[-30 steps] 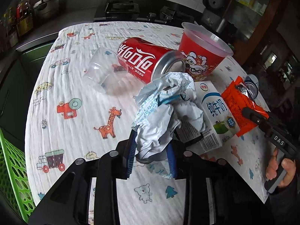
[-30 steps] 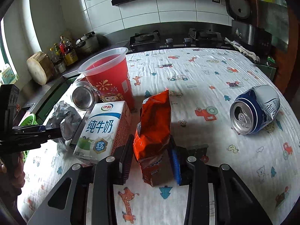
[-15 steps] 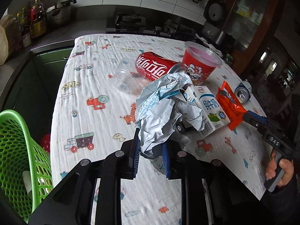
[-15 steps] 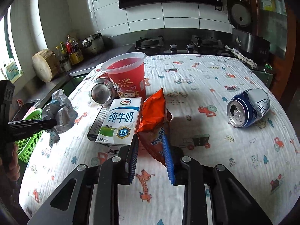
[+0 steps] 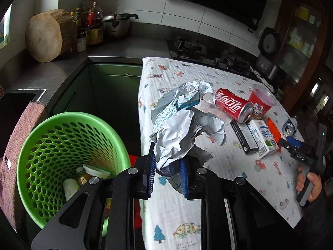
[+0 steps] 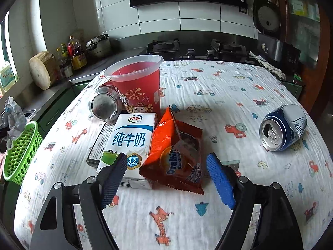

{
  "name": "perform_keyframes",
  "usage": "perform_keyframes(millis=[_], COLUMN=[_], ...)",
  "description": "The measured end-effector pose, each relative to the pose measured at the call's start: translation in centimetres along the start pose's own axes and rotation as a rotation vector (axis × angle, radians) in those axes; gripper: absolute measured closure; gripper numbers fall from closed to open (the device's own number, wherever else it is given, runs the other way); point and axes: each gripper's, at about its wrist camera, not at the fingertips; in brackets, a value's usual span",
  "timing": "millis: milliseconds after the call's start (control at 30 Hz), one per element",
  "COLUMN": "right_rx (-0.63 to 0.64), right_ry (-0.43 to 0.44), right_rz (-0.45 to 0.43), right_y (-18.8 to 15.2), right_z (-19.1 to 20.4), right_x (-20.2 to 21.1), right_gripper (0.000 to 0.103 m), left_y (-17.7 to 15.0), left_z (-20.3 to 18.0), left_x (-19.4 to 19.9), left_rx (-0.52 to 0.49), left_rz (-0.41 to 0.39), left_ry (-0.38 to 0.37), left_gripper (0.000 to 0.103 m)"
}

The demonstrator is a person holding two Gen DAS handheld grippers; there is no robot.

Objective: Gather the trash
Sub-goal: 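Drop the foil into the green basket with the left gripper while the right lifts the snack bag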

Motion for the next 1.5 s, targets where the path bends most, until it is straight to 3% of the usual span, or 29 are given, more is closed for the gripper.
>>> perform_keyframes(millis=[233,467,767,967,1133,1267,1367,1433,1500], right_rx=[-0.170,-0.253,-0.140,-0.086,-0.101,-0.100,-0.089,-0.078,-0.067], right_ry=[0.088,0.060,-0.038,-0.062,-0.056,-0.065,-0.071,-0.073,-0.065], right_rz=[0.043,0.151,0.243,0.234,0.221,0.194,0.166,0.142,0.113], right_y=[1.6,2.5,1.7,1.4,1.3,1.2,1.1,1.1,1.2], right_z=[-3.0,-4.6,-3.5,-3.1,-3.6,-3.7,-3.5,-3.2,-2.8], right_x=[-1.6,-4.0,-6.5,-6.7,-6.0,-4.9,-3.6,-2.4,-1.0], right_gripper=[0.027,0.028,0.036,0.036,0.048,0.049,0.049,0.049,0.049], left_y=[-0.4,-1.5,-3.4,-4.0,-4.7,-5.3,-5.6,-5.7,-5.8], left_z=[7.2,11.7,14.0,14.5,14.9,15.2,15.2,15.1,15.1], left_x=[0.4,-1.6,-3.7,-4.6,-5.3,-5.7,-5.6,-5.4,-5.1], left_rx=[0.126,0.202,0.221,0.223,0.227,0.232,0.232,0.227,0.226], left_rz=[0.009,0.062,0.141,0.183,0.223,0.250,0.263,0.260,0.255], left_ry=[0.120,0.188,0.230,0.259,0.289,0.303,0.309,0.317,0.329], left_gripper=[0.083,0.083,0.083,0.082,0.080,0.079,0.072,0.058,0.052])
Point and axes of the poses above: each gripper's, at about its wrist camera, not at the fingertips, and x roughly against the way its jaws point, z to its left, y to its top, and after that the axes turned 2 degrees about -x, right-handed
